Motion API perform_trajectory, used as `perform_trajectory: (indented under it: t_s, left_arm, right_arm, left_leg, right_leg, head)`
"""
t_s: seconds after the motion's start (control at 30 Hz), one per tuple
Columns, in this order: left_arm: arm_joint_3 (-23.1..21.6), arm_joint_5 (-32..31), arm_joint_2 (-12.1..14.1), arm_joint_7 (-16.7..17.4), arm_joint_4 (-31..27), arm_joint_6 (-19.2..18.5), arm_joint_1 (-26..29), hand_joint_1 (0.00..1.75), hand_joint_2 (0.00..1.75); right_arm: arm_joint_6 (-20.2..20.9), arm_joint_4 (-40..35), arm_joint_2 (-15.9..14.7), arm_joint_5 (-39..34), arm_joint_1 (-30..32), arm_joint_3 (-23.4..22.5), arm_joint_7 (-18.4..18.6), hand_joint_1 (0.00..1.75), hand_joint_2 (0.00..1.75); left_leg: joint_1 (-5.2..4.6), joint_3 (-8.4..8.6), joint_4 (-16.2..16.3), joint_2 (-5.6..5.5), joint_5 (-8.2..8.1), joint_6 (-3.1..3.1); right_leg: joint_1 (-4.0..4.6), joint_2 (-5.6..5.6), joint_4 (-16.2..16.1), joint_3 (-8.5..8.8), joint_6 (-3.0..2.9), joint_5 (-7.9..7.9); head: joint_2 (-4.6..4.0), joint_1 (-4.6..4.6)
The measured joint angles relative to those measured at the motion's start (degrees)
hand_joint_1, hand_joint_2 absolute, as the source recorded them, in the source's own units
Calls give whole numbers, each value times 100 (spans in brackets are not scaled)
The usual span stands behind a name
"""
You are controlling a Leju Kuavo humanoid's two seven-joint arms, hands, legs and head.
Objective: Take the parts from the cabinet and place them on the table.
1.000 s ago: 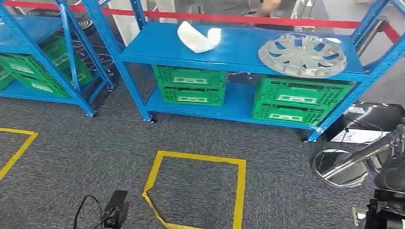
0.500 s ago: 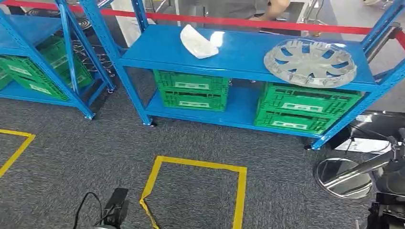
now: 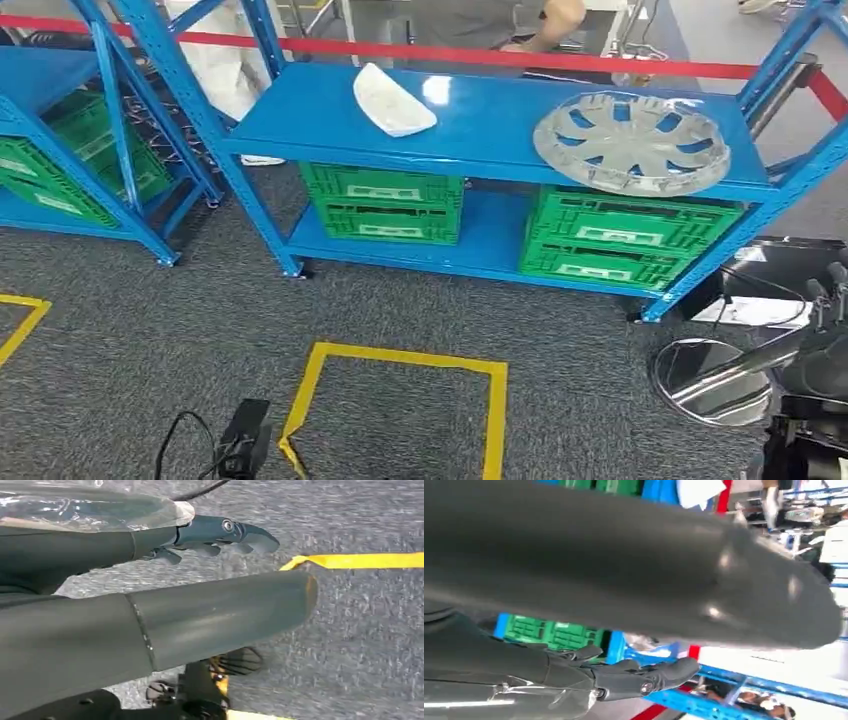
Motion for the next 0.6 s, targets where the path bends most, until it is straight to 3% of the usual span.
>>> perform_trajectory:
  t_s: [0.1, 0.13, 0.2, 0.23, 0.27, 0.3, 0.33, 0.4, 0.47, 0.53, 0.57, 0.6]
  left_arm:
    - [-2, 0, -13, 0, 0, -2, -9, 0, 0]
    - [-2, 0, -4, -2, 0, -2, -10, 0, 0]
    - [-2, 19, 4, -11, 0, -2, -9, 0, 0]
    - [-2, 37, 4, -18, 0, -2, 2, 0, 0]
    - [-2, 48, 4, -33, 0, -2, 17, 0, 0]
    - [-2, 52, 4, -44, 0, -2, 29, 0, 0]
    - [-2, 57, 2, -57, 0, -2, 37, 0, 0]
    - [-2, 57, 0, -68, 0, -2, 34, 0, 0]
    - [-2, 46, -13, -63, 0, -2, 14, 0, 0]
    - [-2, 35, -11, -44, 0, -4, 7, 0, 0]
    - [-2, 22, -11, -26, 0, -4, -2, 0, 0]
    - [-2, 15, 2, -11, 0, -7, -9, 0, 0]
  right_arm:
    - [0, -13, -4, 0, 7, 4, 13, 0, 0]
    - [0, -17, -4, 0, -12, 2, 9, 0, 0]
    - [4, -15, -4, 0, -10, 4, 9, 0, 0]
    - [22, -9, -4, 0, -8, 11, 13, 0, 0]
    - [42, -4, -4, 0, -12, 18, 13, 0, 0]
    - [50, -2, -4, 2, -17, 20, 15, 0, 0]
    - [59, 0, -4, 11, -30, 22, 24, 0, 0]
    - [70, 0, -4, 33, -86, 24, 39, 0, 0]
    - [70, -2, -4, 54, -121, 28, 77, 0, 0]
    - [70, -7, -7, 76, -142, 28, 92, 0, 0]
    - [70, -22, -7, 94, -150, 28, 107, 0, 0]
    - [68, -46, -7, 109, -147, 28, 128, 0, 0]
  left_leg:
    - [23, 79, -22, -3, -68, 89]
    - [30, 115, -22, 2, -101, 130]
    - [17, 162, -22, 4, -158, 166]
    - [6, 195, -21, 3, -196, 171]
    - [0, 242, -20, 1, -235, 171]
    - [-6, 304, -20, -6, -278, 168]
    - [-11, 381, -20, -16, -329, 165]
    - [-25, 535, -32, -27, -427, 150]
    - [-44, 545, -37, -49, -468, 104]
    - [-22, 553, -93, -30, -485, 57]
    - [-35, 591, -120, -21, -492, 24]
    - [-37, 620, -101, -14, -534, -8]
  right_leg:
    - [-34, -16, 62, 76, 85, -113]
    - [-27, -34, 375, -66, 118, -257]
    - [-46, -39, 1379, -645, 166, -656]
    - [-52, -40, 1864, -967, 178, -775]
    - [-51, -40, 2063, -1158, 177, -727]
    - [-49, -40, 1953, -1191, 160, -522]
    - [-47, -39, 1581, -1102, 125, -184]
    - [1, -38, 509, -763, 12, 564]
    - [50, -52, 180, -640, -49, 557]
    - [64, -34, 179, -598, -67, 517]
    - [52, -24, 120, -569, -77, 521]
    - [-42, -31, 12, -459, -82, 536]
  head:
    - [0, 5]
    - [0, 44]
    - [0, 66]
    - [0, 64]
    - [0, 64]
    - [0, 66]
    - [0, 66]
    - [0, 70]
    - [0, 79]
    - [0, 94]
    - [0, 92]
    - [0, 85]
